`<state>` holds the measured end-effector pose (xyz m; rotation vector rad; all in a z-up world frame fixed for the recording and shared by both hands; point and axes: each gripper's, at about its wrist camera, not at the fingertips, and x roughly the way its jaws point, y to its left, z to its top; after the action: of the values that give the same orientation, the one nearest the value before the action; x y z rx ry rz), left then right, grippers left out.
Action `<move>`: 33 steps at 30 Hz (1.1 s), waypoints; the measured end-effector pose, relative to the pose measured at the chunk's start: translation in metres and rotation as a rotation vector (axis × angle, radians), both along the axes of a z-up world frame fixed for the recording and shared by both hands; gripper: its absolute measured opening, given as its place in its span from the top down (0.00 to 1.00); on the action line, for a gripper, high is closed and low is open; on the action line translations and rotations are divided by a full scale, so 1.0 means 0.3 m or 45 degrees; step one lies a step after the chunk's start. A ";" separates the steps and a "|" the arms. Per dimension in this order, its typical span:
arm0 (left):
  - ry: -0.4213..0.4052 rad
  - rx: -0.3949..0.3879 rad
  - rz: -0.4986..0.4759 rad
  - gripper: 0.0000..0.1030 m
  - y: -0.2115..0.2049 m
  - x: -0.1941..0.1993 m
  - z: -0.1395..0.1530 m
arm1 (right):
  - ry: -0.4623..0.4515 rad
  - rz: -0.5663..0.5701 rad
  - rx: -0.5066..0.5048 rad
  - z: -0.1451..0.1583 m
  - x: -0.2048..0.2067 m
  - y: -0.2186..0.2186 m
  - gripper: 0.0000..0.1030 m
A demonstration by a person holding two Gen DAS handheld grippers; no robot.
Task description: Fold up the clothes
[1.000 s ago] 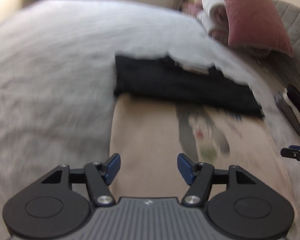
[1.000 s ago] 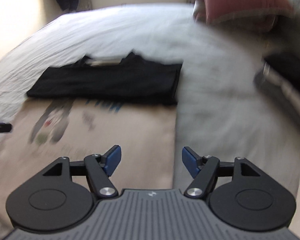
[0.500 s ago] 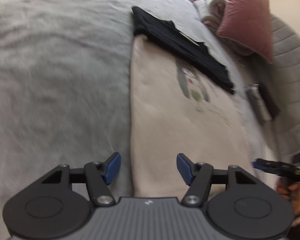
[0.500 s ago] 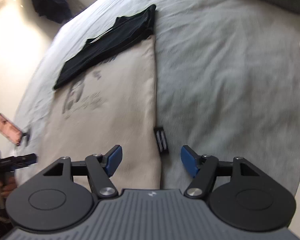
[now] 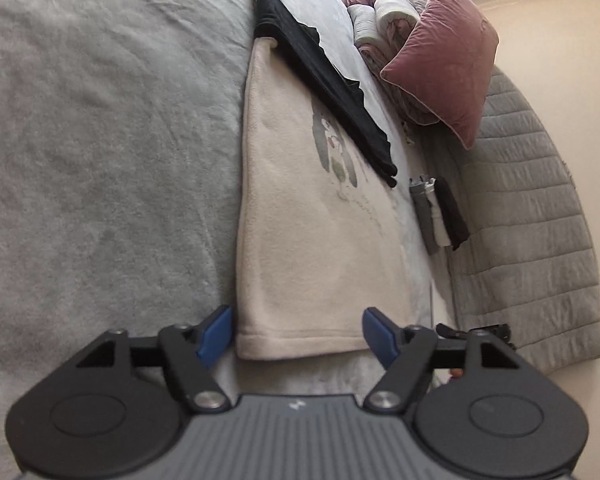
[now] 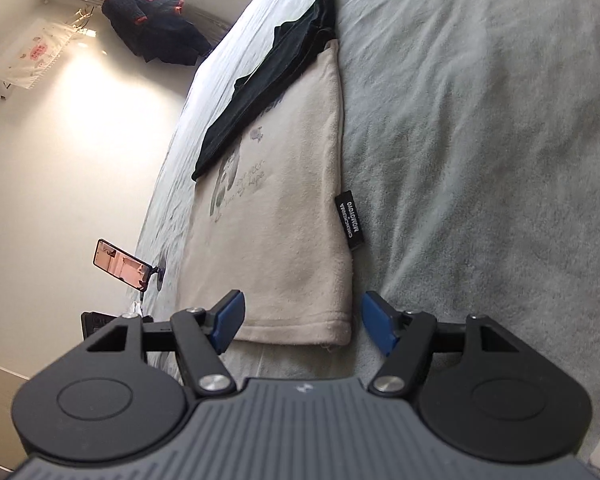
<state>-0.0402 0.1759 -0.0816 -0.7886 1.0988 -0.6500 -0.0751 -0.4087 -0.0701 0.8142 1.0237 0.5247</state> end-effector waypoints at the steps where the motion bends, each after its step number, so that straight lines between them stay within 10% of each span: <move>1: 0.008 -0.008 0.000 0.25 -0.001 0.004 -0.001 | 0.000 0.007 -0.011 0.003 0.005 0.005 0.33; 4: 0.007 -0.003 -0.006 0.29 -0.005 0.005 0.000 | 0.009 0.046 -0.046 0.006 0.020 0.023 0.35; 10: 0.081 -0.005 -0.032 0.76 0.013 0.006 -0.044 | 0.061 0.096 -0.027 -0.025 0.034 0.038 0.70; 16: 0.071 0.018 -0.075 0.91 -0.010 -0.001 -0.047 | 0.111 0.137 0.003 -0.038 0.035 0.062 0.88; 33: -0.145 -0.295 0.141 0.92 0.014 0.042 0.046 | -0.084 -0.016 0.306 0.055 0.085 0.015 0.88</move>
<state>-0.0276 0.1802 -0.0677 -0.9915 0.8795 -0.7277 -0.0497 -0.4043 -0.0537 1.0086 0.9044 0.6681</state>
